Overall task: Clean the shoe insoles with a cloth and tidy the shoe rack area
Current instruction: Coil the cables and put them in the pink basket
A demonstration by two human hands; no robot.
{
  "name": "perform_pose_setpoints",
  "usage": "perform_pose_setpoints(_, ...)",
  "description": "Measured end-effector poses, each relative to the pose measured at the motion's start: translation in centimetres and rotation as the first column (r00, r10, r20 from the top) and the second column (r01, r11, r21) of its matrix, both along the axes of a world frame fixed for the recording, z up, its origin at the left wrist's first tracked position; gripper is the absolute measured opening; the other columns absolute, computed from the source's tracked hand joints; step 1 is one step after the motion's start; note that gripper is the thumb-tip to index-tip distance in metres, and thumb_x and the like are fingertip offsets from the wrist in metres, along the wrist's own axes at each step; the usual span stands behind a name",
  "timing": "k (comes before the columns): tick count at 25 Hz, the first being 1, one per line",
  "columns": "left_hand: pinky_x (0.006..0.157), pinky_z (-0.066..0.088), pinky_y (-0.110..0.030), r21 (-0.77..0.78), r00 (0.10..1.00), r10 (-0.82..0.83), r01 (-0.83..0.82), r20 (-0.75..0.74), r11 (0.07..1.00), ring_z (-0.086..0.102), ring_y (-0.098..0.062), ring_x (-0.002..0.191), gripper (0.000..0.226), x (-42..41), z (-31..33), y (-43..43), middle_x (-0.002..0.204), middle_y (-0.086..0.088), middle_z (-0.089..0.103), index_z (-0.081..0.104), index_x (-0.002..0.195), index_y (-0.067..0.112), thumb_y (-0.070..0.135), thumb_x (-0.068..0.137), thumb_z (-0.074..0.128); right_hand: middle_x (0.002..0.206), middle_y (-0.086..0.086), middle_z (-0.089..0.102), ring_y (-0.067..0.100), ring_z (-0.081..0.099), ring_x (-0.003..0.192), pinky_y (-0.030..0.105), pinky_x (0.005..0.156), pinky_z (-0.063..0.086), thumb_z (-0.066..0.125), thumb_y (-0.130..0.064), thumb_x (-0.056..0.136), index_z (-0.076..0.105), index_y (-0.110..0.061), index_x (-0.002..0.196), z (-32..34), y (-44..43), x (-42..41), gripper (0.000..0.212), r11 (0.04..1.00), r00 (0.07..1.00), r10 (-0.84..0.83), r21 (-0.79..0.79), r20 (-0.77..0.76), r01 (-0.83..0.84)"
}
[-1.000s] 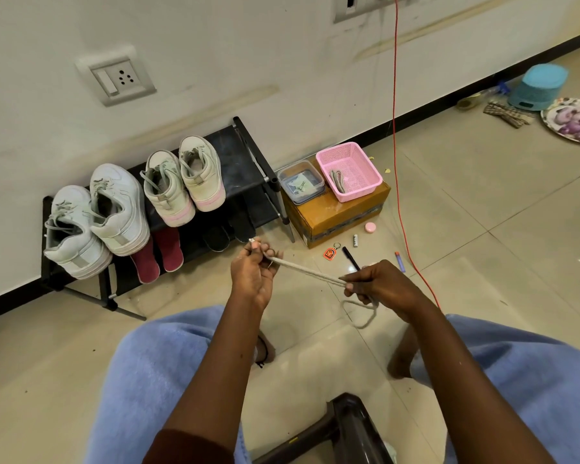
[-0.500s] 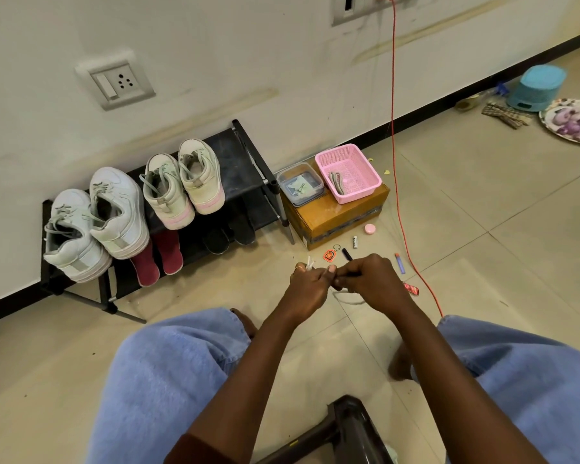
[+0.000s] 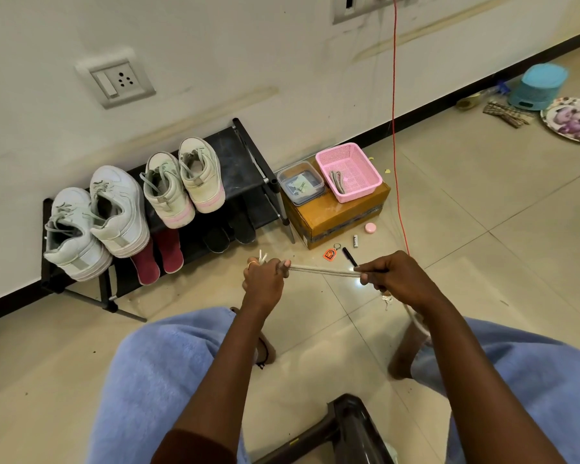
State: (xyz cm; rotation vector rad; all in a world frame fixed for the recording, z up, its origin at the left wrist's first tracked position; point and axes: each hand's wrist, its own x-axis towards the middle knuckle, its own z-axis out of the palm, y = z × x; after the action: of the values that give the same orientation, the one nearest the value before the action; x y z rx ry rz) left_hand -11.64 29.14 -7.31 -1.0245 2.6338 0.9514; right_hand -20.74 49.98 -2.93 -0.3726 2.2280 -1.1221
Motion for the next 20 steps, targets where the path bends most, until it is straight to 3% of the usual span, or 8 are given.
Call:
perform_pose_setpoints(3, 0.093, 0.033, -0.035, -0.001, 0.997, -0.077, 0.076, -0.027, 0.997, 0.036, -0.029, 0.122, 0.037, 0.1, 0.9, 0.8, 0.131, -0.016, 0.039, 0.059, 0.125, 0.022, 0.036, 0.1, 0.036, 0.092, 0.01, 0.071, 0.019, 0.059, 0.083, 0.019, 0.071, 0.042, 0.061, -0.003, 0.085, 0.07, -0.006, 0.105, -0.2, -0.8, 0.2, 0.021, 0.993, 0.987, 0.053, 0.117, -0.154, -0.035)
perform_pose_setpoints(6, 0.102, 0.03, -0.039, 0.095, 0.974, -0.201, 0.211, -0.107, 0.973, 0.034, -0.027, 0.122, 0.038, -0.4, 1.6, 3.1, 0.128, -0.012, 0.036, 0.051, 0.133, 0.035, 0.039, 0.1, 0.032, 0.103, 0.012, 0.07, 0.021, 0.062, 0.094, 0.019, 0.081, 0.04, 0.063, -0.005, 0.084, 0.069, -0.005, 0.105, -0.1, -2.1, 0.8, 0.022, 0.992, 0.969, 0.09, 0.102, -0.231, -0.068)
perform_pose_setpoints(10, 0.1, 0.034, -0.044, 0.189, 0.946, -0.307, 0.321, -0.099, 0.928, 0.04, -0.023, 0.108, 0.036, -0.5, 1.2, 5.1, 0.107, -0.003, 0.034, 0.062, 0.109, 0.021, 0.038, 0.101, 0.031, 0.095, 0.009, 0.071, 0.014, 0.063, 0.084, 0.012, 0.07, 0.041, 0.066, -0.007, 0.082, 0.071, -0.008, 0.102, -0.4, -2.9, 1.5, 0.02, 0.994, 0.972, 0.096, 0.063, -0.213, -0.085)
perform_pose_setpoints(13, 0.098, 0.036, -0.042, 0.212, 0.954, -0.283, 0.299, -0.102, 0.93, 0.039, -0.019, 0.101, 0.031, -0.3, 0.8, 5.0, 0.107, -0.002, 0.033, 0.057, 0.094, 0.018, 0.034, 0.102, 0.032, 0.094, 0.009, 0.071, 0.01, 0.062, 0.075, 0.012, 0.068, 0.043, 0.068, -0.01, 0.081, 0.07, -0.007, 0.104, -0.6, -2.7, 1.4, 0.023, 1.0, 0.988, 0.016, 0.012, -0.156, -0.015)
perform_pose_setpoints(16, 0.092, 0.034, -0.038, 0.141, 0.966, -0.239, 0.251, -0.094, 0.958, 0.039, -0.022, 0.105, 0.03, -0.4, 0.4, 4.2, 0.112, -0.007, 0.038, 0.058, 0.095, 0.015, 0.03, 0.102, 0.033, 0.087, 0.006, 0.07, 0.004, 0.052, 0.06, 0.005, 0.057, 0.041, 0.066, -0.01, 0.083, 0.069, -0.006, 0.105, -0.5, -2.1, 1.2, 0.023, 1.0, 0.996, 0.002, -0.002, -0.094, -0.002)
perform_pose_setpoints(20, 0.091, 0.035, -0.036, 0.102, 0.986, -0.14, 0.149, -0.091, 0.984, 0.038, -0.028, 0.113, 0.026, 0.0, -0.6, 1.9, 0.117, -0.013, 0.041, 0.061, 0.097, 0.013, 0.023, 0.101, 0.037, 0.094, 0.011, 0.072, 0.007, 0.051, 0.061, 0.007, 0.055, 0.041, 0.063, -0.003, 0.084, 0.07, -0.004, 0.102, -0.7, -0.8, 0.5, 0.019, 0.999, 0.998, 0.007, 0.045, -0.068, -0.003)
